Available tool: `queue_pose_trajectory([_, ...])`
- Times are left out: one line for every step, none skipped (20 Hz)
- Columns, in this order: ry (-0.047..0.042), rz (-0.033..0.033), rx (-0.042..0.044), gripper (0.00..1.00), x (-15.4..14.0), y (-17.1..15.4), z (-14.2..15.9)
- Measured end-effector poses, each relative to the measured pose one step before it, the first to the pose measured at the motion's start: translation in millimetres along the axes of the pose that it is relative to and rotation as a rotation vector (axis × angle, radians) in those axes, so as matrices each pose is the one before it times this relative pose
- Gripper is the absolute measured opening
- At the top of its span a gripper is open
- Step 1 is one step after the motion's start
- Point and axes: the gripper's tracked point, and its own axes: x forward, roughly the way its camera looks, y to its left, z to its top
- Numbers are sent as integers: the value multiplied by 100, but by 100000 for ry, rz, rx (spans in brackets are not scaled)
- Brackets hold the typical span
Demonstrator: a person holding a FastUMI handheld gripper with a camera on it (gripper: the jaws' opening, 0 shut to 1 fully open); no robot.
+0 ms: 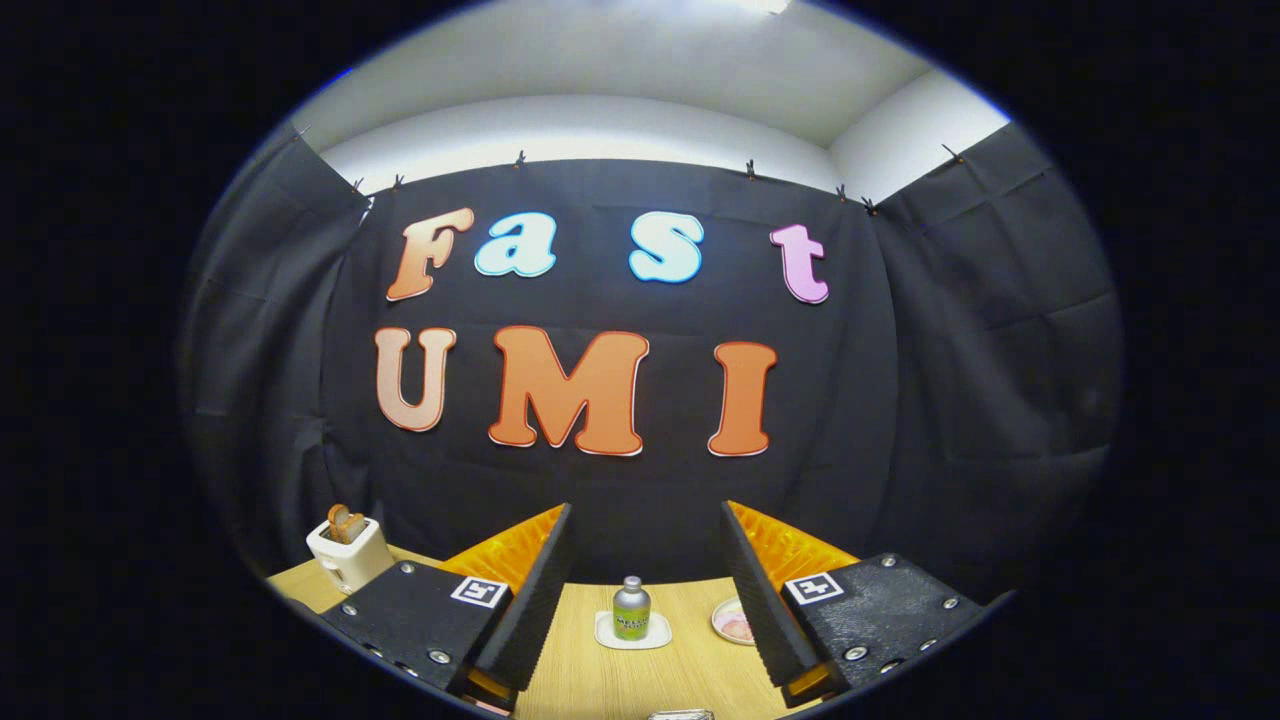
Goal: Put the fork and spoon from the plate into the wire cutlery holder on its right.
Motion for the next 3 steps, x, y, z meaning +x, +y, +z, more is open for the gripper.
queue_pose_trajectory([-1086,365,-709,85,-178,66,321])
queue_pose_trajectory([-1093,301,-354,87,-187,48,296])
queue_pose_trajectory([-1130,130,-31,89,-80,27,267])
